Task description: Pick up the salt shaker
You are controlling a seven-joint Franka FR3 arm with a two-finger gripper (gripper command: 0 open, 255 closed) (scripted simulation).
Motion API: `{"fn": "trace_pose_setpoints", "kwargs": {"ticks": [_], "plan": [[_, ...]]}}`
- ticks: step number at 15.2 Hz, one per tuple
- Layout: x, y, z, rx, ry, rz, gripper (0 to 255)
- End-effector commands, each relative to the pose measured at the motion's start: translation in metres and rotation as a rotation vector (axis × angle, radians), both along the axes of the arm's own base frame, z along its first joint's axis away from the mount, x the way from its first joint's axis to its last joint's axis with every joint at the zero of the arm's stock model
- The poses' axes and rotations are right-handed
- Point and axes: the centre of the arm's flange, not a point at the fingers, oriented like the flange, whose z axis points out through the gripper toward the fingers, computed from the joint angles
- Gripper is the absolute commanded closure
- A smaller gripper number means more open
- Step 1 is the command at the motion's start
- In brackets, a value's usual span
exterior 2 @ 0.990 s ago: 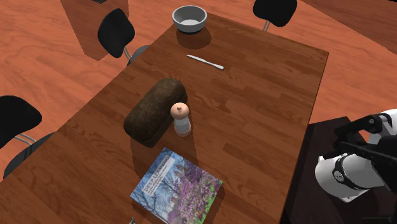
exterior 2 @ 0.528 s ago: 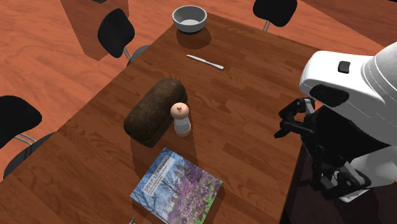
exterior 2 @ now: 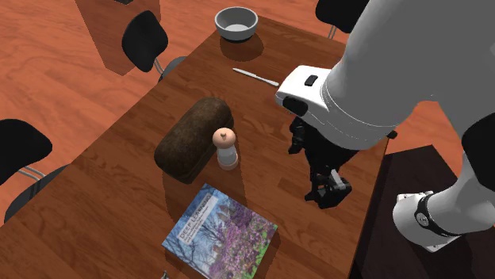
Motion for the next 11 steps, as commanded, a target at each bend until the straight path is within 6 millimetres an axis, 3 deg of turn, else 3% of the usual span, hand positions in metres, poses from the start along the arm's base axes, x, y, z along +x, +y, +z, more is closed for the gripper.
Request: {"fn": "trace_pose_setpoints", "kwargs": {"ticks": [1,11], "plan": [[0.013,-0.018,-0.009,-0.003,0.005,0.0,0],[0.086,-0.112,-0.07,-0.013,0.035,-0.004,0]]}}
